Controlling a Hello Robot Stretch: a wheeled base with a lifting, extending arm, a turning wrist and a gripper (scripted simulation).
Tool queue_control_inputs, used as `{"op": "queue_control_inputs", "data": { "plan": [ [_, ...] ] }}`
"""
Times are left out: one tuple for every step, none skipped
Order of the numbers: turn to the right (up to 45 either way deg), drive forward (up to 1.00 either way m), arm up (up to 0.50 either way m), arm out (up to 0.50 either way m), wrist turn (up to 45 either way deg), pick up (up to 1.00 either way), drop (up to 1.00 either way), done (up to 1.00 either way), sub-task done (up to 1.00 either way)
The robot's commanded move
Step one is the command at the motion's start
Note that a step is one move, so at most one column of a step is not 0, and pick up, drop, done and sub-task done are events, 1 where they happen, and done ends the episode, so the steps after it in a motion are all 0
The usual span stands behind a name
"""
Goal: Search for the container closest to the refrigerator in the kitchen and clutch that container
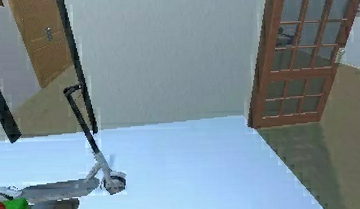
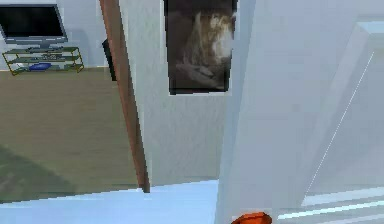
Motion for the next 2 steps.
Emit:
{"op": "queue_control_inputs", "data": {
  "plan": [
    [-9.0,0.00,0.00,0.00,0.0,0.00,0.00,0.00,0.00],
    [0.0,1.00,0.00,0.00,0.0,0.00,0.00,0.00,0.00]
  ]
}}
